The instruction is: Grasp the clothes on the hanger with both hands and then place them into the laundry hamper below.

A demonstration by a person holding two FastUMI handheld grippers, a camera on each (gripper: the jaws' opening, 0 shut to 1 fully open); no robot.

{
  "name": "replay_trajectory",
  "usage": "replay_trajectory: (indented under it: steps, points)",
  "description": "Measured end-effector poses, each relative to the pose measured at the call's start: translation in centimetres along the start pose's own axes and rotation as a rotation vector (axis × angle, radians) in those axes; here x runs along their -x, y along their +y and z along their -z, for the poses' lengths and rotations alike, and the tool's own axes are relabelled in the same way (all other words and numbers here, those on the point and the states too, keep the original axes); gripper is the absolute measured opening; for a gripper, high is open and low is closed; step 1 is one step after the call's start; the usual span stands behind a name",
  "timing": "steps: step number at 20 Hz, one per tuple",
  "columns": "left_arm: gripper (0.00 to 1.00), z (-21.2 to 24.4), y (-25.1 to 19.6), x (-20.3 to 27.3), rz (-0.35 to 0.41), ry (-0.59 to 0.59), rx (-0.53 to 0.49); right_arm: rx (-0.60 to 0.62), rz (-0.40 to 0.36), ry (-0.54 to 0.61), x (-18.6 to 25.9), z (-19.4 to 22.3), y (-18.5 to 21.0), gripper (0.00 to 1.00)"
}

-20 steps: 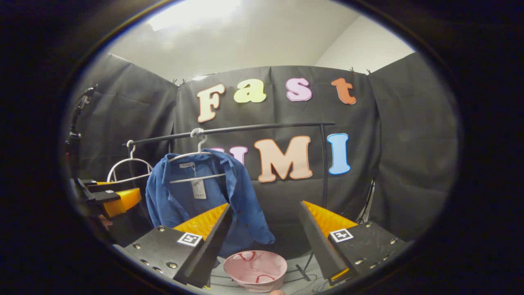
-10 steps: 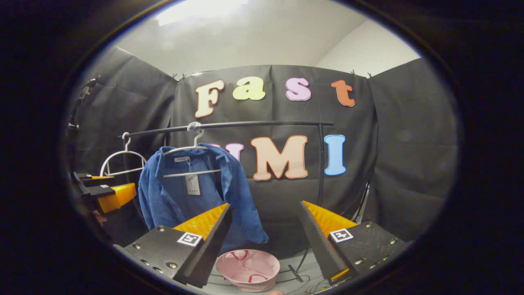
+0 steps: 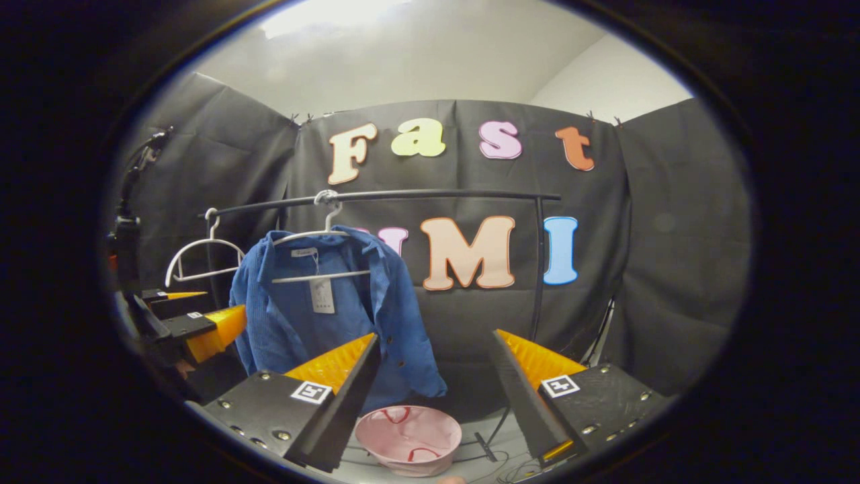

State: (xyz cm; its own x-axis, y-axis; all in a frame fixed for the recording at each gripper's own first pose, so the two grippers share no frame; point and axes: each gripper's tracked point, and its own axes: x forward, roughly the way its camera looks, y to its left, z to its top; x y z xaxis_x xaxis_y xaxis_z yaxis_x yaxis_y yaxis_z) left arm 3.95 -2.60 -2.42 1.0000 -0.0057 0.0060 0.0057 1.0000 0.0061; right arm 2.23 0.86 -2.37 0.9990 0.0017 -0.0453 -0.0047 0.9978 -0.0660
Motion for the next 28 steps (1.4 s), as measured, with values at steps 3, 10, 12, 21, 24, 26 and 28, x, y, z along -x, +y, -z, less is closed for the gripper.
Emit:
replay_trajectory:
  steps: [3, 10, 12, 21, 24, 26, 28]
  points:
    - [1.00, 0.7, -0.2, -1.7, -0.008, 0.009, 0.012, 0.001, 0.001, 0.015, -1.0, 0.2, 0.1, 0.98]
    - [1.00, 1.9, 0.9, -6.3, -0.076, 0.028, 0.011, 0.007, 0.001, 0.065, -4.3, 1.3, 0.9, 0.98]
    - [0.96, 2.4, 0.8, -7.8, -0.085, 0.044, 0.018, 0.014, 0.003, 0.073, -5.5, 1.6, 1.3, 1.00]
    - [0.85, 3.6, 0.6, -12.2, -0.037, 0.069, 0.041, 0.031, -0.029, 0.124, -12.6, 4.4, 5.1, 0.98]
    - [0.71, 3.7, 1.0, -12.8, -0.047, 0.083, 0.100, 0.034, -0.090, 0.129, -15.0, 4.7, 6.4, 1.00]
    - [0.57, 4.0, 1.2, -13.2, -0.060, 0.090, 0.110, 0.050, -0.129, 0.123, -17.1, 4.9, 6.7, 0.99]
    - [0.44, 4.4, 1.2, -13.1, -0.062, 0.125, 0.088, 0.027, -0.173, 0.128, -19.0, 5.2, 7.1, 0.99]
